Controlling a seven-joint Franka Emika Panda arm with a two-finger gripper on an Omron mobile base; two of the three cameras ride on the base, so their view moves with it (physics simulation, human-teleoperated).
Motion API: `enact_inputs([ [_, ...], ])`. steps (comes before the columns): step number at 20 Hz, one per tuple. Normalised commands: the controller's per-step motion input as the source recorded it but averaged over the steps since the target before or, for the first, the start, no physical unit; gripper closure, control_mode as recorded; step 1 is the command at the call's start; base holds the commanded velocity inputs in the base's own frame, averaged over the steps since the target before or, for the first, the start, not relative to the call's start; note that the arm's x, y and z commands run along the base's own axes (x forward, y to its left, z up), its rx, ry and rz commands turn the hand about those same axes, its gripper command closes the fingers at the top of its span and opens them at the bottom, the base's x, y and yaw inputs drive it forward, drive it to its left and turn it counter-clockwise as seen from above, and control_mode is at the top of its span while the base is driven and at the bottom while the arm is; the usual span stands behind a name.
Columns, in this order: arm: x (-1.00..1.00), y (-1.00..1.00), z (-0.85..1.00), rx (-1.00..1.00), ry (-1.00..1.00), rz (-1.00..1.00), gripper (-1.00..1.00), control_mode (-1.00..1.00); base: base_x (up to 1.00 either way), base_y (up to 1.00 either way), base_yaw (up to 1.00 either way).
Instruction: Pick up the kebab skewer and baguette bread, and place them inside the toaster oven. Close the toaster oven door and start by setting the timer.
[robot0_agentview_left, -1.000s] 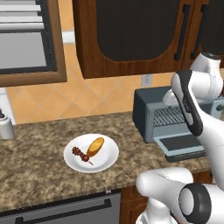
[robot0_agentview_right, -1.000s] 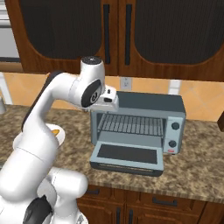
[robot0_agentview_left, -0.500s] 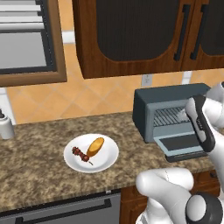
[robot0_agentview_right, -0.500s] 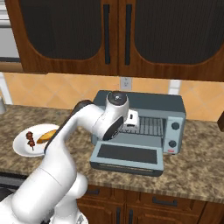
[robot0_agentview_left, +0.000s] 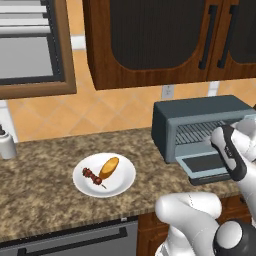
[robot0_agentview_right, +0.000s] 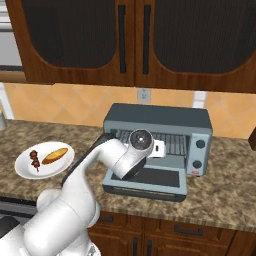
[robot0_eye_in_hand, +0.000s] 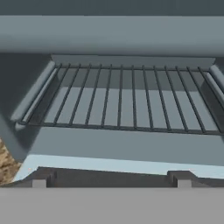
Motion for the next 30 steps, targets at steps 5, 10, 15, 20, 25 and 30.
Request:
enact_inputs([
  [5, 0.16, -0.3, -0.05, 0.03, -0.21, -0.01, -1.0, -1.0, 0.0, 0.0, 0.0],
  [10, 0.32, -0.06, -0.07, 0.0, -0.14, -0.01, -1.0, -1.0, 0.0, 0.0, 0.0],
  [15, 0.51, -0.11, 0.0, 0.01, -0.03, 0.0, -1.0, -1.0, 0.0, 0.0, 0.0],
  [20, 0.3, -0.08, 0.0, 0.01, 0.0, 0.0, -1.0, -1.0, 0.0, 0.0, 0.0],
  [25, 0.18, 0.0, 0.0, 0.0, 0.0, 0.0, -1.0, -1.0, 0.0, 0.0, 0.0],
  [30, 0.12, 0.0, -0.19, 0.0, 0.01, 0.0, -1.0, -1.0, 0.0, 0.0, 0.0],
])
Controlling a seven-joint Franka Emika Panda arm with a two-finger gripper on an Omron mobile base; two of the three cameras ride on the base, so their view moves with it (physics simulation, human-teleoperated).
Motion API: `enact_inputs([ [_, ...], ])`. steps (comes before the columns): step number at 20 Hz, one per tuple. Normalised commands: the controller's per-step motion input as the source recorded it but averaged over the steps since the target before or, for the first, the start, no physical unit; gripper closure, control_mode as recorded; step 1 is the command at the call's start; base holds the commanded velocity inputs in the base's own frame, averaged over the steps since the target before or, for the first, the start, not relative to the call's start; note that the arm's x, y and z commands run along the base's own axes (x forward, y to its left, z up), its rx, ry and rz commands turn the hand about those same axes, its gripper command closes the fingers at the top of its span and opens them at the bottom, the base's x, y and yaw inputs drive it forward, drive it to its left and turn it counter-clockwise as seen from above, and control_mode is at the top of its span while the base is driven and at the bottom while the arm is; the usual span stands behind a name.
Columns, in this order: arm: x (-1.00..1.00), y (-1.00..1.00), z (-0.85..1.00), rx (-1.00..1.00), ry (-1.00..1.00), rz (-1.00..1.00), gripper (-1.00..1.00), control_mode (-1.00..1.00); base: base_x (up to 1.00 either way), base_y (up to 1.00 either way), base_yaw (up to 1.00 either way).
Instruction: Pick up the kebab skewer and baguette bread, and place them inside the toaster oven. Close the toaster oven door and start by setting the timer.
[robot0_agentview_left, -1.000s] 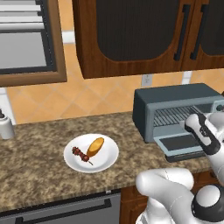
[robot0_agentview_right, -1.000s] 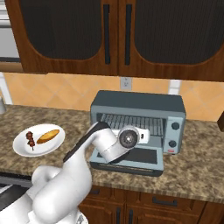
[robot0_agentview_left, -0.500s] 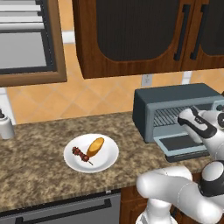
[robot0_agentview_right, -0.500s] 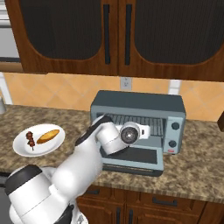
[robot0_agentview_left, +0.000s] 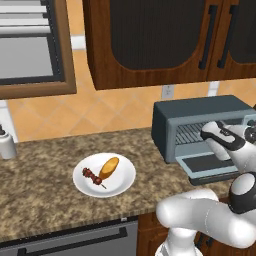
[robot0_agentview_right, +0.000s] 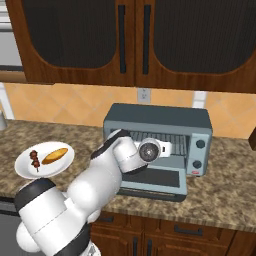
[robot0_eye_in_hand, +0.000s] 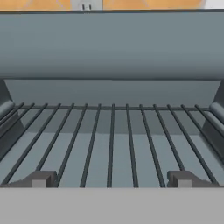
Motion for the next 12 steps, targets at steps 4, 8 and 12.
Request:
enact_inputs([
  [4, 0.06, 0.0, -0.32, 0.0, 0.01, 0.0, -1.0, -1.0, 0.0, 0.0, 0.0],
  [8, 0.29, 0.0, 0.0, 0.0, 0.0, 0.0, -1.0, -1.0, 0.0, 0.0, 0.0],
  [12, 0.1, 0.0, -0.08, 0.0, 0.03, 0.0, -1.0, -1.0, 0.0, 0.0, 0.0],
])
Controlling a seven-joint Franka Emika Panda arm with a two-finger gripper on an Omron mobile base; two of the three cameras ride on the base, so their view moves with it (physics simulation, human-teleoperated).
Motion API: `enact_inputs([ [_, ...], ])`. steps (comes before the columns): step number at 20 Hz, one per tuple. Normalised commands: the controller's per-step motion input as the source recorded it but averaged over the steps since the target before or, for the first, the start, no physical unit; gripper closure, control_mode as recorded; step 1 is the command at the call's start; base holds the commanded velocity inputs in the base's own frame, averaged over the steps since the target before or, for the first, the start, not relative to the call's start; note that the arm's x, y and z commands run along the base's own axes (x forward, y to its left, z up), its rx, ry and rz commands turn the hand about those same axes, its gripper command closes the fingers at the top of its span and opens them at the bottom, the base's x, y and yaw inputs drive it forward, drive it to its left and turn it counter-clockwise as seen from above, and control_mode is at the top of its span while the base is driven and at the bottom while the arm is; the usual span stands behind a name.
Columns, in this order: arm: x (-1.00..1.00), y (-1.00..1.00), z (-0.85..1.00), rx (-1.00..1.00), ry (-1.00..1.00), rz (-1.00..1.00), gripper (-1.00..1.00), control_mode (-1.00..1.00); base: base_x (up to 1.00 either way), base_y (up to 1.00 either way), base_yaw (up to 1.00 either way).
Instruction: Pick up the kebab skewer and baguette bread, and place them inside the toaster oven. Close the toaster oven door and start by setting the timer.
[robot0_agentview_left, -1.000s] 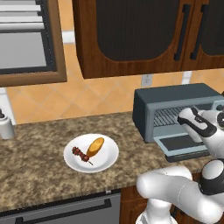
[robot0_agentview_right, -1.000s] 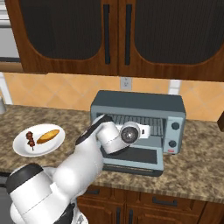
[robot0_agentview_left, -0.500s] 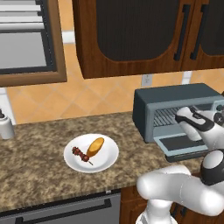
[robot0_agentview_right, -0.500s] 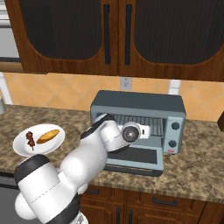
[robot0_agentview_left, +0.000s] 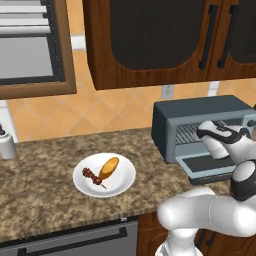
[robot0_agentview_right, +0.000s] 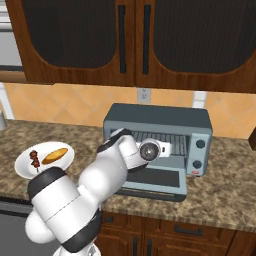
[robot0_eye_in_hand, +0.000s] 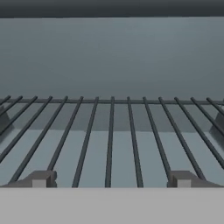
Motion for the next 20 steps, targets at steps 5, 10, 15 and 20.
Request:
enact_inputs([
  [5, 0.0, -0.04, -0.38, 0.05, 0.1, 0.0, -1.0, -1.0, 0.0, 0.0, 0.0],
  [10, -0.36, -0.01, -0.68, 0.05, 0.08, 0.0, -1.0, -1.0, 0.0, 0.0, 0.0],
  [15, -0.67, 0.0, -0.83, 0.03, 0.06, 0.0, -1.0, -1.0, 0.0, 0.0, 0.0],
  [20, -0.61, 0.0, -0.68, 0.0, 0.1, -0.02, -1.0, -1.0, 0.0, 0.0, 0.0],
])
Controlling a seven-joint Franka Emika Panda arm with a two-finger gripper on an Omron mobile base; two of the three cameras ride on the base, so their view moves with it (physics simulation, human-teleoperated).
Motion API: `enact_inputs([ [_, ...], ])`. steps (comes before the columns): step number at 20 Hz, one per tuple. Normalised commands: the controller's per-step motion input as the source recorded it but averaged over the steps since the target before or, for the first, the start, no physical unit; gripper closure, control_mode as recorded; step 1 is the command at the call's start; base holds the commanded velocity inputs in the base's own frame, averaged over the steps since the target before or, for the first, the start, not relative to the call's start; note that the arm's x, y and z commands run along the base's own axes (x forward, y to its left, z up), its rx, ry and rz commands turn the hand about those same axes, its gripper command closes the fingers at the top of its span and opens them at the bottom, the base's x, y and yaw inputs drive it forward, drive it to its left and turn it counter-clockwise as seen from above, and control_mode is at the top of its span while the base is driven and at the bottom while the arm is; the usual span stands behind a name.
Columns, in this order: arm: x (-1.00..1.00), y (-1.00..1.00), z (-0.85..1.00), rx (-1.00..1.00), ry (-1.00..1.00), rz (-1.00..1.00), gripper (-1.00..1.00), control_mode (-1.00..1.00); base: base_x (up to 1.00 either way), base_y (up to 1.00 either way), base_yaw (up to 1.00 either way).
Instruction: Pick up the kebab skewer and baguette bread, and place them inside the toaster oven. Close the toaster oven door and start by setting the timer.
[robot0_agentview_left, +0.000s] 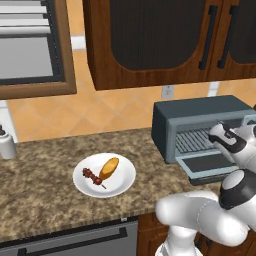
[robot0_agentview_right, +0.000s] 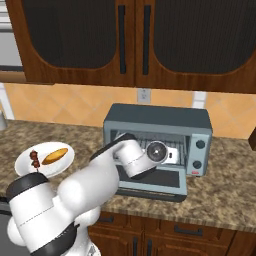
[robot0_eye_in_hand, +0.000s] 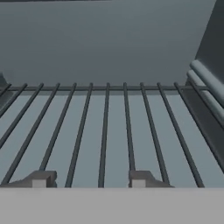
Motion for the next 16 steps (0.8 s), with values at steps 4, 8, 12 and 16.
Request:
enact_inputs([
  [4, -0.44, 0.0, -0.53, 0.0, 0.32, 0.0, -1.0, -1.0, 0.0, 0.0, 0.0],
  [8, -0.42, 0.0, -0.55, 0.0, 0.41, 0.0, -1.0, -1.0, 0.0, 0.0, 0.0],
  [12, -0.55, 0.0, -0.73, 0.0, 0.4, 0.0, -1.0, -1.0, 0.0, 0.0, 0.0],
  [16, -0.78, 0.0, -0.93, 0.0, 0.3, 0.0, -1.0, -1.0, 0.0, 0.0, 0.0],
])
